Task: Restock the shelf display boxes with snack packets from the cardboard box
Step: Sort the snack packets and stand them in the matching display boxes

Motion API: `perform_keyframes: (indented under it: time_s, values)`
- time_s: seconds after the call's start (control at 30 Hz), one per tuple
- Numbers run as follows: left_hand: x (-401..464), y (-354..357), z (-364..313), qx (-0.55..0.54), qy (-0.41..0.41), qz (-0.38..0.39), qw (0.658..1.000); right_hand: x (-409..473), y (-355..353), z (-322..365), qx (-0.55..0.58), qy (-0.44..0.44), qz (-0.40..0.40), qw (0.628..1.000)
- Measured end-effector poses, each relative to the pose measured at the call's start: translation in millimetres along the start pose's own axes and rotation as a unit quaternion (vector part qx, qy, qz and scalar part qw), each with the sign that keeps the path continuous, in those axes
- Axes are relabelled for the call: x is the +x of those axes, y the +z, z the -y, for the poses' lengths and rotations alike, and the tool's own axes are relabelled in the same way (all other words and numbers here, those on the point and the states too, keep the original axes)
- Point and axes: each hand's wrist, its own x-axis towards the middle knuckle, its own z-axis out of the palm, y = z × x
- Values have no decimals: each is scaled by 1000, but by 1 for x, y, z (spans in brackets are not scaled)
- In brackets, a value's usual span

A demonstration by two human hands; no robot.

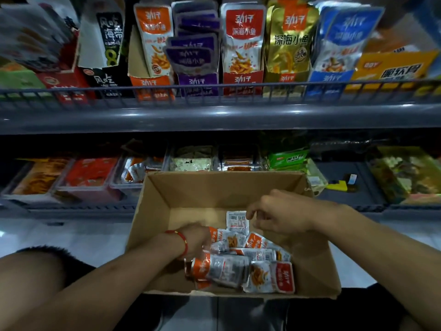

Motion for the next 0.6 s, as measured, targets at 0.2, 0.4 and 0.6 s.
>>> perform_keyframes:
  time_s: [0.2, 0.4, 0.6]
  values:
    - [-107, -82, -76, 148, 126, -97, 976, 0, -5, 3, 30, 24, -12, 999]
    - [-105, -103, -58, -105, 254, -295, 915, 6, -13, 10, 382, 107, -62, 916]
    - [-129, -117, -68, -396, 308, -336, 797, 5, -24, 41, 623, 55, -158, 764]
